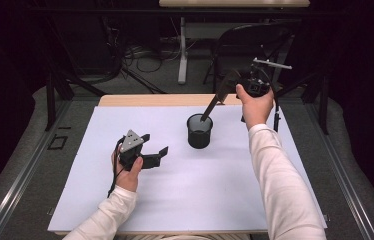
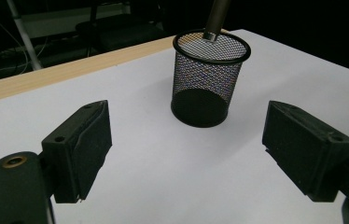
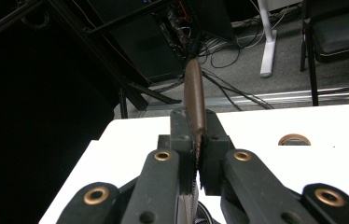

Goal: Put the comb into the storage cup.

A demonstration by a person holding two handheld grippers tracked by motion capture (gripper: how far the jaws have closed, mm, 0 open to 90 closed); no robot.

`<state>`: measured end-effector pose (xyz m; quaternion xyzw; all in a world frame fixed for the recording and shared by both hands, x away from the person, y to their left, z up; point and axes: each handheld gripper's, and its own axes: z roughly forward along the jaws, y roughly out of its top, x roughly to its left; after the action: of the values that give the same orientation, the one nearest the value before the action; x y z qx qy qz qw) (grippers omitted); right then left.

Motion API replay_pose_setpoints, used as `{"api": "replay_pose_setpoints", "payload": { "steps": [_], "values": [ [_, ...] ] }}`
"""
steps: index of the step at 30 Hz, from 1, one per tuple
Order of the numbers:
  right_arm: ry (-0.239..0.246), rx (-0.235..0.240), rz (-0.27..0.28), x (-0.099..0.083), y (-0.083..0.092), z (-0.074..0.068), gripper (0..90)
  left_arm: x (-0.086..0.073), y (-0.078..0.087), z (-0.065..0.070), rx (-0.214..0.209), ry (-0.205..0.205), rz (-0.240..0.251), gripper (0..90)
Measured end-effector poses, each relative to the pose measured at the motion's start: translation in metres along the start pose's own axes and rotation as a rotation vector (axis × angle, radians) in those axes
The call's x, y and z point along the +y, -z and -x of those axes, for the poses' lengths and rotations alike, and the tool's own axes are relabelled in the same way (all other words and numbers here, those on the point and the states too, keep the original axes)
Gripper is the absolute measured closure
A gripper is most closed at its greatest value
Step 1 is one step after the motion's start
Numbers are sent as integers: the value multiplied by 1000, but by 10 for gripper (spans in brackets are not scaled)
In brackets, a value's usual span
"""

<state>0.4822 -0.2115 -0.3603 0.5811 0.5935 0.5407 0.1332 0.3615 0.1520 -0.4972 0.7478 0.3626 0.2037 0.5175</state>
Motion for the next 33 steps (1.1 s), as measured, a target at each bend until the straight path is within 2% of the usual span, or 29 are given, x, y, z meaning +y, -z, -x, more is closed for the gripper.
{"api": "replay_pose_setpoints", "payload": {
  "steps": [10, 33],
  "values": [
    [4, -16, -14, -3, -8, -1, 870, 0, 0, 0, 0, -1, 1, 161],
    [15, -15, -59, -18, -27, -7, 871, 0, 0, 0, -2, 0, 3, 161]
  ]
}}
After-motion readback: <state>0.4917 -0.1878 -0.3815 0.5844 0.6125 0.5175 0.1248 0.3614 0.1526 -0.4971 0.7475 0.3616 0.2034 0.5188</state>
